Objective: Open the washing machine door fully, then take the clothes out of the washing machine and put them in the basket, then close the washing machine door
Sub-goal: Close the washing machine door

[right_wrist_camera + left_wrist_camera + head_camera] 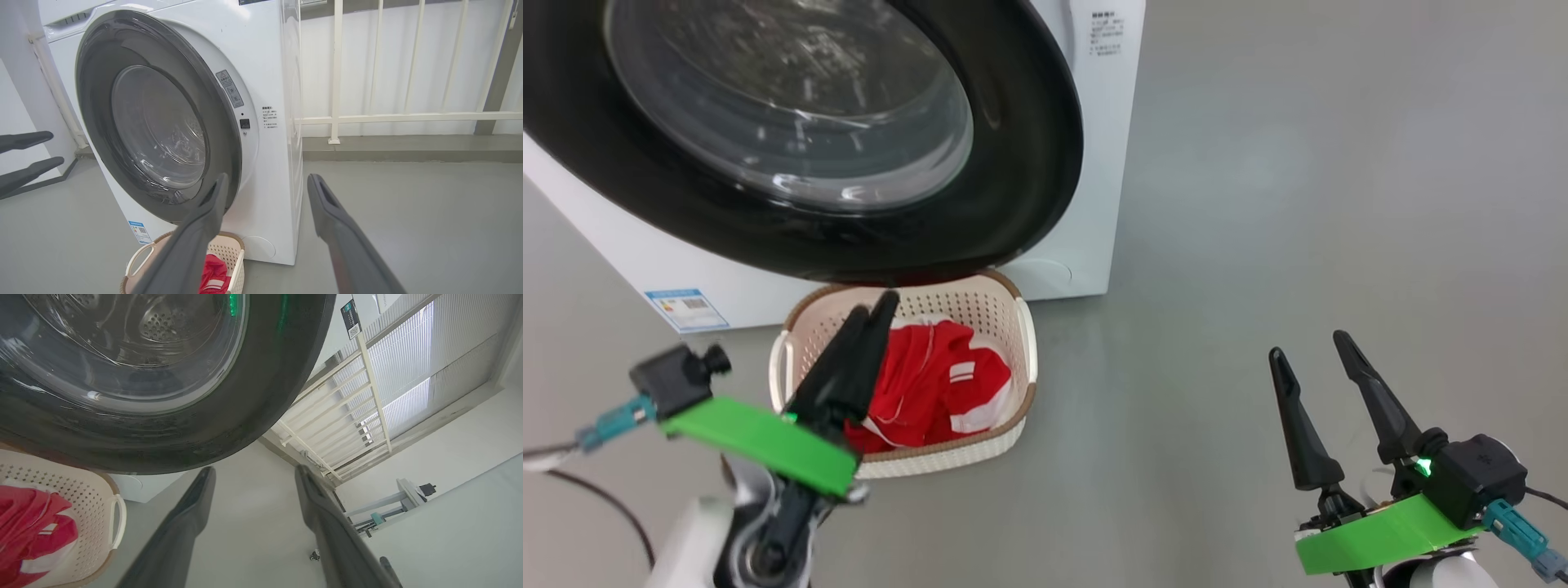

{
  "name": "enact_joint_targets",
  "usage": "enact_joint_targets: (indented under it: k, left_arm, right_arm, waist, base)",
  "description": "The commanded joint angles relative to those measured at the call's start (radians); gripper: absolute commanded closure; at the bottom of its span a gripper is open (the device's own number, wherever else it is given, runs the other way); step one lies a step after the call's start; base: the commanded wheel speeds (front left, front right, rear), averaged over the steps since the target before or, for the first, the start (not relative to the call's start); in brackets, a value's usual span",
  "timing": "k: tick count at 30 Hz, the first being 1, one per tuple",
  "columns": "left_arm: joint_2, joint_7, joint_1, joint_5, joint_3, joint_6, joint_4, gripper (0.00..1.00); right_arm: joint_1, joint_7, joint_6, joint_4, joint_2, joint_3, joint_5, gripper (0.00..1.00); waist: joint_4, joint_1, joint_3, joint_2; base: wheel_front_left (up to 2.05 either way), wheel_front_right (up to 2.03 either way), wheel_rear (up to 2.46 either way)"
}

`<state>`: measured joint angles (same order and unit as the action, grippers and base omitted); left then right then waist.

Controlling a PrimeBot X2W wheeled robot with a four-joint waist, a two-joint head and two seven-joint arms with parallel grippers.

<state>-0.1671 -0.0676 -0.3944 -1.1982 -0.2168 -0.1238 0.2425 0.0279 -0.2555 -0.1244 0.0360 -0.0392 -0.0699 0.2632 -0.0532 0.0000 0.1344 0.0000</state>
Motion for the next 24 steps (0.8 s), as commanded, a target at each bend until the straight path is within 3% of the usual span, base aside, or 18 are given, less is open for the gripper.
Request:
enact_joint_targets:
  k: [1,7,11,16,24]
  left_arm:
    - [-0.04,0.023,0.006,0.035,0.019,-0.007,-0.038,0.0]
    - [-0.08,0.198,0.091,0.197,-0.002,-0.004,-0.08,0.0]
    - [-0.109,0.298,0.138,0.323,0.019,0.031,-0.093,0.0]
    - [-0.126,0.328,0.207,0.566,0.052,0.098,-0.158,0.0]
    - [-0.098,0.329,0.316,0.812,0.123,0.122,-0.278,0.0]
  right_arm:
    - [0.008,-0.006,-0.006,-0.021,-0.011,-0.02,0.009,0.0]
    - [-0.015,-0.006,-0.006,-0.015,-0.011,-0.013,0.0,0.0]
    - [-0.03,-0.006,-0.006,-0.015,-0.011,-0.008,-0.006,0.0]
    - [-0.051,-0.006,-0.006,-0.013,-0.011,0.019,-0.022,0.0]
    - [-0.068,-0.006,-0.006,-0.013,-0.011,0.037,-0.068,0.0]
  waist:
    - [0.01,0.0,-0.023,0.0]
    - [0.018,0.0,-0.067,0.0]
    - [0.02,0.0,-0.093,0.0]
    - [0.027,0.0,-0.119,0.0]
    - [0.034,0.0,-0.134,0.0]
  base:
    - [0.0,0.0,0.0]
    - [0.0,0.0,0.0]
    - [0.0,0.0,0.0]
    - [0.0,0.0,0.0]
    - [0.0,0.0,0.0]
